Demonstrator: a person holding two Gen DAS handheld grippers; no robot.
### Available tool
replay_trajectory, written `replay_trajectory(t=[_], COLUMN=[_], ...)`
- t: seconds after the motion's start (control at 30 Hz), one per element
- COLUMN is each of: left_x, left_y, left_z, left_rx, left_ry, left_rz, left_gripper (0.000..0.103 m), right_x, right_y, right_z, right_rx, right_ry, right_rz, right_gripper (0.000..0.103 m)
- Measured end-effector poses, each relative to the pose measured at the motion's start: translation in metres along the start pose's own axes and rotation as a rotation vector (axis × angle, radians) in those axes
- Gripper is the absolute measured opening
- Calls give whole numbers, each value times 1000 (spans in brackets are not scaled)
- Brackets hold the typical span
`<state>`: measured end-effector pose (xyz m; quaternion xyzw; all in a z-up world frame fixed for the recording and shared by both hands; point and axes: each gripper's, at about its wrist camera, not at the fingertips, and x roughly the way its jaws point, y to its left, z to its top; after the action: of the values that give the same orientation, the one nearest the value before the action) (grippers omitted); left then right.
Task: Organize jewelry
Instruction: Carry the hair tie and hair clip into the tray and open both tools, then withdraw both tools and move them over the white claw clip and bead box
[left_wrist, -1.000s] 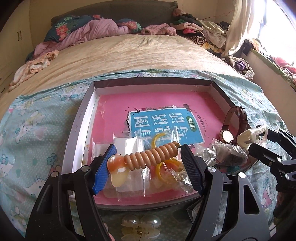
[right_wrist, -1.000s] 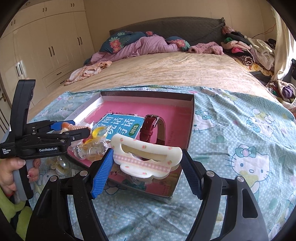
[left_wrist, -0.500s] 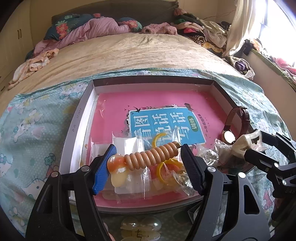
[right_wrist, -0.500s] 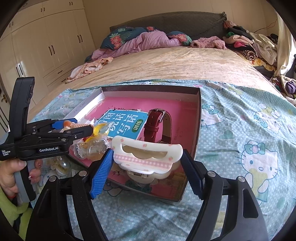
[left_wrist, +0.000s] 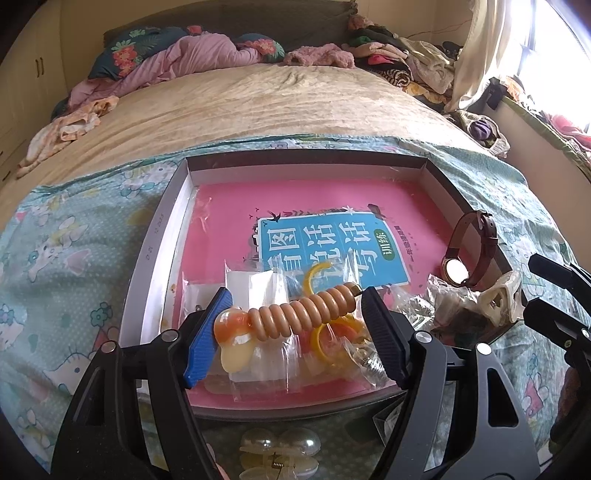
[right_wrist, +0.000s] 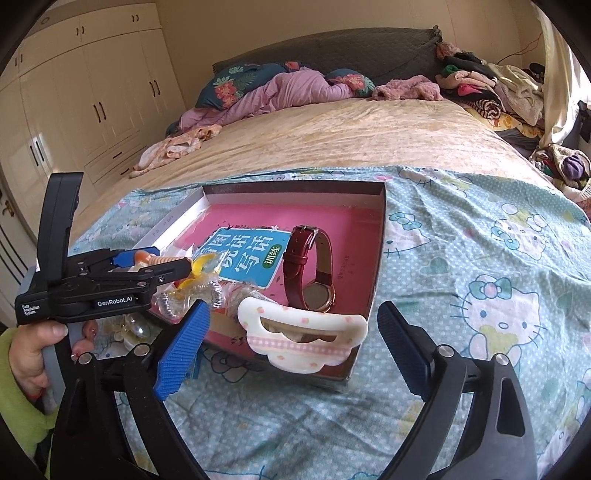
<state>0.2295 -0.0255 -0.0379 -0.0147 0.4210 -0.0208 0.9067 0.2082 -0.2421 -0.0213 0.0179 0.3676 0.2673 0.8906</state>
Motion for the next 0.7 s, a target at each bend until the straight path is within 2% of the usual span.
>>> replay_trajectory(t=[0.13, 0.33, 0.7], left_x=[0, -6, -49], left_y=[0, 0, 4], left_z=[-1, -2, 1], left_rx=[-2, -6, -27], left_ry=[3, -13, -82], left_rz=[2, 8, 6], left_gripper=[65, 74, 91], right_x=[-9, -23, -51], right_y=[0, 1, 17], right_z=[1, 2, 6], right_rx=[5, 6, -19], right_ry=[-15, -35, -81], right_rz=[-4, -6, 0], right_gripper=[94, 97, 98])
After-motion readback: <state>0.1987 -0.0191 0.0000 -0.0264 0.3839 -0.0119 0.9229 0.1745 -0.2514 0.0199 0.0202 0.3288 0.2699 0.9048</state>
